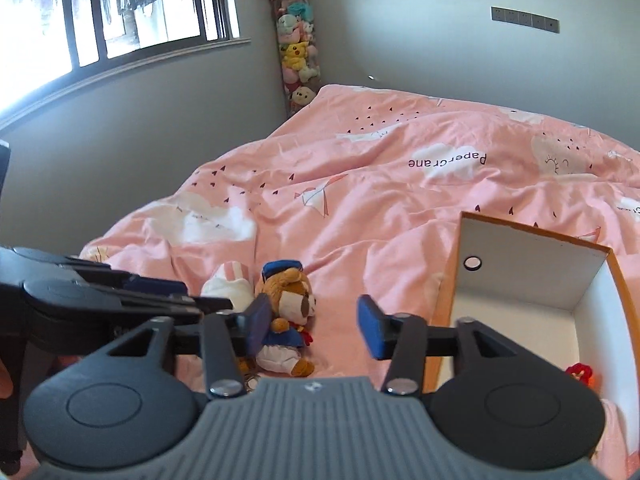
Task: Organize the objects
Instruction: 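Move both tools to the plush keychain pair on the bedspread, then grasp the white plush with the left tool while the right grasps the brown bear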
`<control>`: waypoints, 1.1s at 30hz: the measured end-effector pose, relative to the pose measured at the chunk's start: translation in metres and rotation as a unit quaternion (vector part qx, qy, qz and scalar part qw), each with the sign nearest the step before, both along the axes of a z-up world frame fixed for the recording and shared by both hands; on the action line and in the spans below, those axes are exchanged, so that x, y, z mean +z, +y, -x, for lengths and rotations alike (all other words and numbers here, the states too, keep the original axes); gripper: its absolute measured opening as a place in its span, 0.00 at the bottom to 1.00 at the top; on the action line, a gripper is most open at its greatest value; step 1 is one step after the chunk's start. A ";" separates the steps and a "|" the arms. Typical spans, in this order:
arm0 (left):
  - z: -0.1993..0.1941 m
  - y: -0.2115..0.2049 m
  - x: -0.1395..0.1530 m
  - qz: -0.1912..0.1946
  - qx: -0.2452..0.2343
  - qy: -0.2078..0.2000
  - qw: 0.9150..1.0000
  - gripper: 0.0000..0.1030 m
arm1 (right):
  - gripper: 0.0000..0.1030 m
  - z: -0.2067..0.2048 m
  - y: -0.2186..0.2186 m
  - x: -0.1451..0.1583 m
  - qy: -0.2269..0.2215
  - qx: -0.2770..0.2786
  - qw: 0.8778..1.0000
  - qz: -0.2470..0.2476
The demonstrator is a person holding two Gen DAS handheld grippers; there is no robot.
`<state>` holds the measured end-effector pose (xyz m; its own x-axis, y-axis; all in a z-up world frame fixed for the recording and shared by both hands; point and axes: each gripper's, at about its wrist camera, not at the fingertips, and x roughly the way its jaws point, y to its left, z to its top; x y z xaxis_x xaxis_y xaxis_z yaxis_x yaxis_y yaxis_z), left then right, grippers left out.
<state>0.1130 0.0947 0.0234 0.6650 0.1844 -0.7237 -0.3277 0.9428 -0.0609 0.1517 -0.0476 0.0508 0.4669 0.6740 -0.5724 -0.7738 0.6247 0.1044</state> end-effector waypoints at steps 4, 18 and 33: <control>0.008 0.012 -0.006 -0.023 0.037 -0.022 0.999 0.53 | 0.66 0.006 0.017 -0.013 -0.015 -0.020 1.000 0.016; -0.005 0.044 -0.024 -0.031 0.057 0.004 0.998 0.53 | 0.89 -0.011 0.051 -0.045 0.001 -0.080 0.997 -0.006; -0.015 0.080 -0.052 0.019 0.097 0.031 0.995 0.53 | 0.68 -0.034 0.106 -0.090 0.074 -0.022 0.996 0.037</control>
<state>0.1275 0.1748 -0.0284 0.5744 0.2759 -0.7707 -0.5071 0.8590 -0.0705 0.1852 0.0584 -0.0393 0.4018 0.6083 -0.6845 -0.7258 0.6674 0.1670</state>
